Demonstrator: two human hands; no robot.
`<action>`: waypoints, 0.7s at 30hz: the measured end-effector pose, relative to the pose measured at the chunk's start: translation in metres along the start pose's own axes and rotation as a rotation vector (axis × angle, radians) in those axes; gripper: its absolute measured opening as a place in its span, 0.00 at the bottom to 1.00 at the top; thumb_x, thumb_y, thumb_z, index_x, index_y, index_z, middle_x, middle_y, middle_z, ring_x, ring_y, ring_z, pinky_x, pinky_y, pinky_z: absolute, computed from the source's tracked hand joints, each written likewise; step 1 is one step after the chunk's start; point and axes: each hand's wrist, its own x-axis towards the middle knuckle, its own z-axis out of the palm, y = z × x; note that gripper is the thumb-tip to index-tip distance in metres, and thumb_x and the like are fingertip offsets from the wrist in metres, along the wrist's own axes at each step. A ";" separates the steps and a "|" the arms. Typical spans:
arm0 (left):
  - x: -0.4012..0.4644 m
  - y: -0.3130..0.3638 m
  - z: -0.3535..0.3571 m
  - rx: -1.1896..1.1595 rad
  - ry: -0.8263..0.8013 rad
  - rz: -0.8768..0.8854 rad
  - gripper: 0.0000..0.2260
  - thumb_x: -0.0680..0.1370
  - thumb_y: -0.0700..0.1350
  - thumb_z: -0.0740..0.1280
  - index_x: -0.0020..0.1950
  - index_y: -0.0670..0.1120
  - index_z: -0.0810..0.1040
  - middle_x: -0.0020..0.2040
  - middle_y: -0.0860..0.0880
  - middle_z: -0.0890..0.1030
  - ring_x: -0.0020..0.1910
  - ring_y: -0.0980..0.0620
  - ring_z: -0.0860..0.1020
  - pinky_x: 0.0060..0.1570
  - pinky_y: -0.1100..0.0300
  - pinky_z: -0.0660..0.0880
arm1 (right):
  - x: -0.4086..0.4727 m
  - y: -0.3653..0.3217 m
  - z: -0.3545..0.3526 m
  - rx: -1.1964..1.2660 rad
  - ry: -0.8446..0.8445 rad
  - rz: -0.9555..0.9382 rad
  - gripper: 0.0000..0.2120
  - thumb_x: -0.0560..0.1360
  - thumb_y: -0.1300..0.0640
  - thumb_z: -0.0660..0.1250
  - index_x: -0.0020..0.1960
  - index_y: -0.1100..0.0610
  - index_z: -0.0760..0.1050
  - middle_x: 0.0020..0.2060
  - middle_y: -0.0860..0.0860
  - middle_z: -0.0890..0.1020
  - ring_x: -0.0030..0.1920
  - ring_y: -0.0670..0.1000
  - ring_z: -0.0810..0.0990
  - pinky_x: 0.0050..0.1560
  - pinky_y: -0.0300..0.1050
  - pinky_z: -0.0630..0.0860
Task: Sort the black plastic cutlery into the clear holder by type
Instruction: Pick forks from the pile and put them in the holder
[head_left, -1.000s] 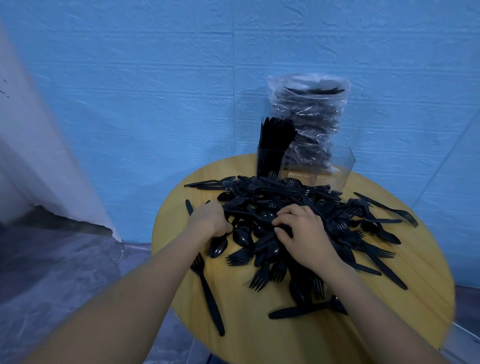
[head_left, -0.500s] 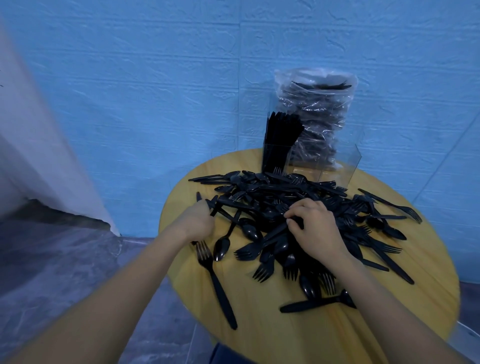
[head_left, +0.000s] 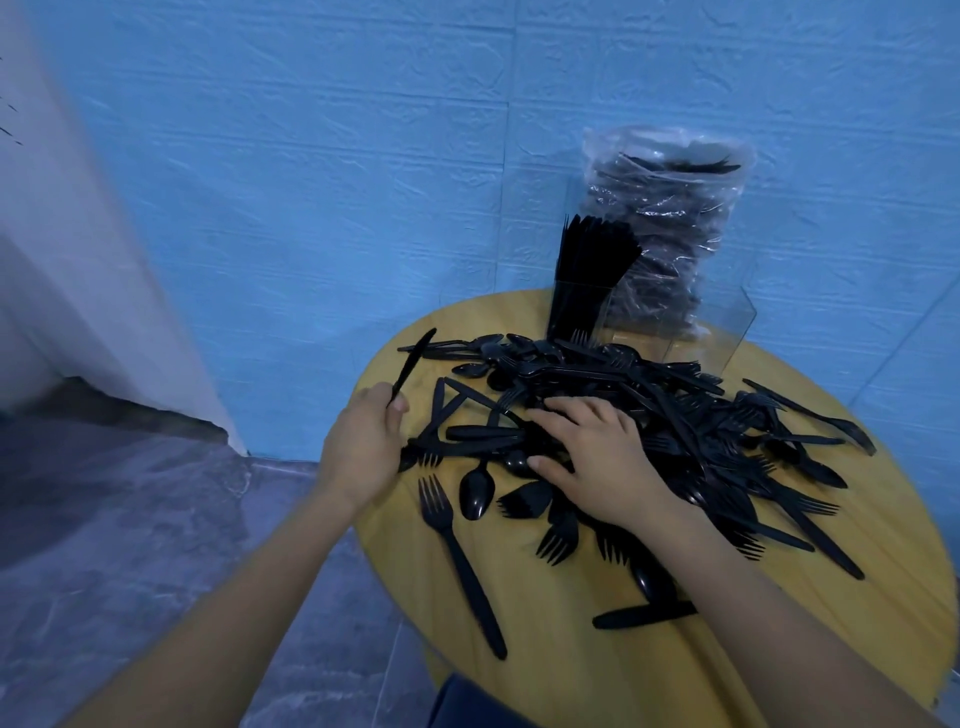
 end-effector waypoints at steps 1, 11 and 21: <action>-0.001 -0.002 0.002 -0.031 0.018 -0.009 0.12 0.83 0.43 0.54 0.51 0.40 0.75 0.44 0.45 0.74 0.43 0.47 0.71 0.39 0.57 0.64 | 0.001 0.000 0.001 0.005 0.003 0.023 0.23 0.79 0.43 0.58 0.73 0.44 0.62 0.71 0.44 0.64 0.73 0.49 0.54 0.71 0.50 0.49; 0.000 0.001 0.028 -0.167 0.102 0.039 0.11 0.82 0.42 0.54 0.52 0.40 0.75 0.48 0.46 0.76 0.44 0.53 0.71 0.36 0.74 0.65 | 0.006 0.001 0.007 0.167 0.127 -0.087 0.12 0.76 0.58 0.67 0.59 0.52 0.78 0.53 0.47 0.77 0.59 0.50 0.69 0.62 0.45 0.62; 0.015 0.010 0.033 -0.315 0.106 -0.011 0.09 0.83 0.45 0.54 0.51 0.48 0.73 0.44 0.57 0.76 0.40 0.64 0.73 0.37 0.76 0.66 | 0.052 0.028 -0.016 0.293 0.155 0.054 0.17 0.78 0.50 0.63 0.64 0.55 0.75 0.60 0.49 0.76 0.63 0.51 0.69 0.62 0.44 0.66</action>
